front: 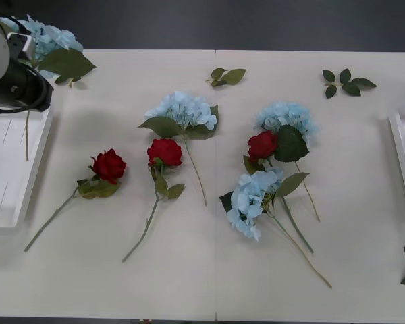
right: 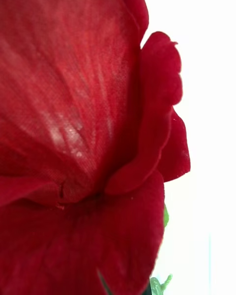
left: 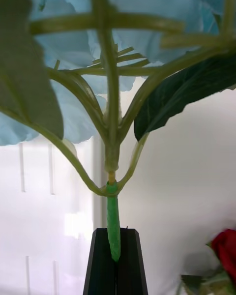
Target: Put the red flowers into the right box and the blue flowers into the left box
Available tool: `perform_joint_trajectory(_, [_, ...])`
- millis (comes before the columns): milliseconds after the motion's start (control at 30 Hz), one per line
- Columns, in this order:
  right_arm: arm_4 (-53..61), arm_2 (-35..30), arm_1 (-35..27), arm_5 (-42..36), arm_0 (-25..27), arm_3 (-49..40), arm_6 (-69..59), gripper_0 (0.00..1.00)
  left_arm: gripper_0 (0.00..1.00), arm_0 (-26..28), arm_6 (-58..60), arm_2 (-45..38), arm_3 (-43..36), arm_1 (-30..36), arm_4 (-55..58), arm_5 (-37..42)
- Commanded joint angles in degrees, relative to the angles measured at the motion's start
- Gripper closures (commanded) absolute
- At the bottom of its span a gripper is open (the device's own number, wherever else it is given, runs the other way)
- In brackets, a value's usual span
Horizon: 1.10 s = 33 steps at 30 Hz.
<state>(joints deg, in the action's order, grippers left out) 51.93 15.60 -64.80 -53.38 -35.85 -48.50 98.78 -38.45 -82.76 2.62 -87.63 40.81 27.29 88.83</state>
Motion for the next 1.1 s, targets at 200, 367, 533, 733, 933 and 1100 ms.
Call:
perform_joint_trajectory(200, [-4.91,-0.49,3.01,8.73,-1.59,7.28,-0.87,1.0,1.0,4.7,-12.51,-10.18,-0.7,8.93,6.64,-1.73])
perform_joint_trajectory(367, [-6.49,-0.49,4.24,12.07,-1.59,10.01,-1.13,1.0,1.0,8.56,-17.26,-17.04,3.87,10.78,10.16,-4.1])
perform_joint_trajectory(533, [-6.58,-0.4,4.33,13.13,-1.59,11.15,-0.6,0.76,1.0,9.8,-21.13,-20.38,10.46,11.83,10.16,-7.97])
perform_joint_trajectory(733, [-6.14,-0.4,4.33,13.13,-1.24,11.15,-0.34,0.41,1.0,9.8,-22.18,-20.99,19.16,12.27,9.36,-13.33])
perform_joint_trajectory(933, [-5.0,2.85,4.33,13.13,-1.24,8.86,0.1,0.29,1.0,9.71,-22.09,-19.94,24.96,12.27,8.84,-17.37])
perform_joint_trajectory(1100, [-1.04,5.75,4.06,10.05,-1.24,4.38,-0.07,0.25,1.0,9.71,-21.39,-16.16,28.65,12.27,8.05,-22.65])
